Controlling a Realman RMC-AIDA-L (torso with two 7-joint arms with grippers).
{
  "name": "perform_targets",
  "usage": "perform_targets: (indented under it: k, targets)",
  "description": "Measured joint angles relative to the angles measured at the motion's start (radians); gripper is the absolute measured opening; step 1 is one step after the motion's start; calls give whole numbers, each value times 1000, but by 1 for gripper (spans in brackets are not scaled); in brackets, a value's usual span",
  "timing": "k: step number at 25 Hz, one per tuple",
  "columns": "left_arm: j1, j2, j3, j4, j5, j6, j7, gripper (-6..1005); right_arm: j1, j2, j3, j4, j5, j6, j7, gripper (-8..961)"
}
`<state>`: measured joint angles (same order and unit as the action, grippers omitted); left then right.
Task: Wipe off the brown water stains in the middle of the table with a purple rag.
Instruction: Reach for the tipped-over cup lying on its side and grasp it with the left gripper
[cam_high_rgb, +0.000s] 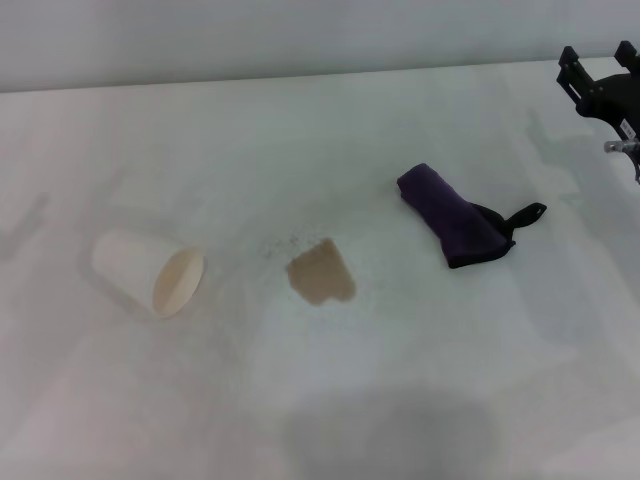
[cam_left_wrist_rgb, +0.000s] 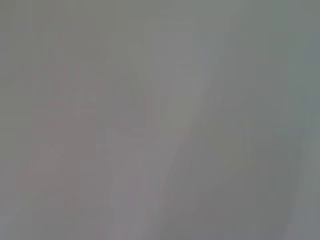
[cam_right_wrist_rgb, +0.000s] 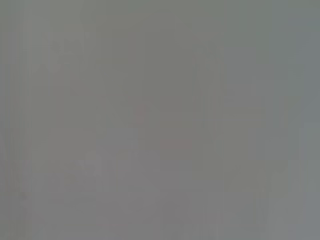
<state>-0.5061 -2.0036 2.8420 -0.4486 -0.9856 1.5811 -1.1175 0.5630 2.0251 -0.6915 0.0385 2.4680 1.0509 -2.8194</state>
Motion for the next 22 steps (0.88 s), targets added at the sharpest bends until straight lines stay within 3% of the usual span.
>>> perform_targets:
  k: [3,7,12,18,22]
  targets:
    - [-38,38,1,-91,127,75,-55,884,0,1,6,0,0,-4,1,770]
    - [-105,71,2,-201,325,128,-42,884,0,3,6,0,0,-5,6,770]
    - [-217,114,3,-265,623,150,74,883,-3,1,30,1,0,-5,24,771]
    - [-354,121,5,-369,911,155,124,883,10,2,80,0,0,-43,24,771]
    - [-454,93,5,-463,1119,127,219,884,24,1,111,0,0,-75,24,770]
